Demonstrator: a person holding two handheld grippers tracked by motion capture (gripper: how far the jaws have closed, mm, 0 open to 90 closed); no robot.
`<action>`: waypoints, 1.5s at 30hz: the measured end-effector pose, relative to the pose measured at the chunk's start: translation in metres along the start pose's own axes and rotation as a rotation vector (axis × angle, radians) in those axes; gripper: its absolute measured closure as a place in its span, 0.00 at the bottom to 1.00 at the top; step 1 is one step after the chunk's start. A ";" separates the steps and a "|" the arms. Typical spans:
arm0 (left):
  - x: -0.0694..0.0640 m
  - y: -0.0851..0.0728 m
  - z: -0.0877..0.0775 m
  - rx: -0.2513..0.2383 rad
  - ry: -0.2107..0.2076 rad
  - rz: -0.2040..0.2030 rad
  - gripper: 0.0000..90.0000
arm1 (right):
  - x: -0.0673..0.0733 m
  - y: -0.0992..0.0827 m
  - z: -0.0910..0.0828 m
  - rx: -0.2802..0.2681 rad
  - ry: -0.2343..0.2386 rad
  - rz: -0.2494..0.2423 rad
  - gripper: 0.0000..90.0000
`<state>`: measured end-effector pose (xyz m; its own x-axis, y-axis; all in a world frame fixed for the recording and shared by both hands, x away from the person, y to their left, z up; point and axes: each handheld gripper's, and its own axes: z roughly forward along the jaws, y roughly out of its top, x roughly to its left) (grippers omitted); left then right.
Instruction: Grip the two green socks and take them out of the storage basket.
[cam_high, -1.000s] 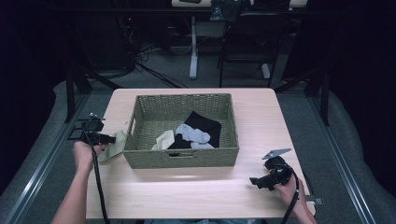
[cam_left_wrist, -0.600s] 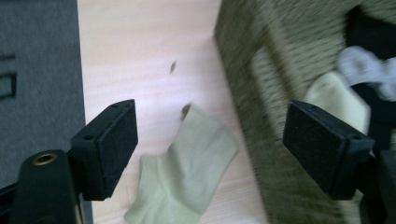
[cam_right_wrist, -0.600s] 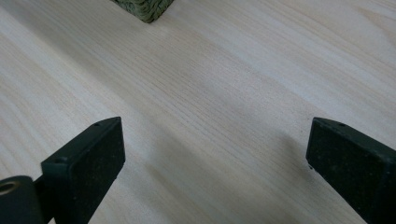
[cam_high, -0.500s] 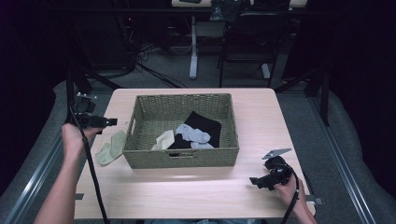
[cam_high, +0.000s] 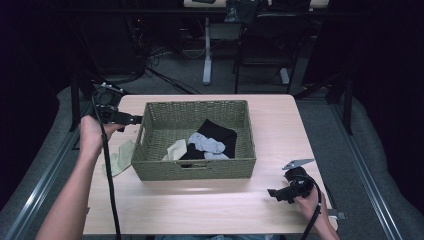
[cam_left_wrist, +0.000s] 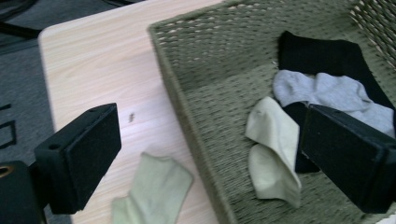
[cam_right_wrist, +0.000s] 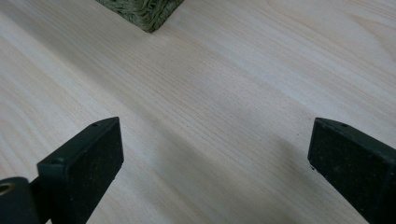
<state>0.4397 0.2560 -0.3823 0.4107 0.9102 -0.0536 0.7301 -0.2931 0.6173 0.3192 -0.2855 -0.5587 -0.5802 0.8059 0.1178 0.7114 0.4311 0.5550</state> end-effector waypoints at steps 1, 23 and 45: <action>-0.003 0.001 0.003 0.007 -0.004 0.011 0.05 | 0.000 0.000 0.000 0.001 -0.002 0.001 0.03; -0.049 0.005 0.086 0.082 -0.120 0.065 0.01 | -0.001 -0.001 -0.001 -0.014 0.006 0.019 0.02; -0.061 -0.012 0.149 0.277 -0.166 0.107 0.26 | -0.001 -0.001 -0.001 -0.005 0.011 0.011 0.02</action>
<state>0.4867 0.1601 -0.5036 0.5597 0.8167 -0.1406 0.7892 -0.4735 0.3911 0.3189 -0.2871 -0.5590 -0.5766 0.8062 0.1325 0.7156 0.4200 0.5581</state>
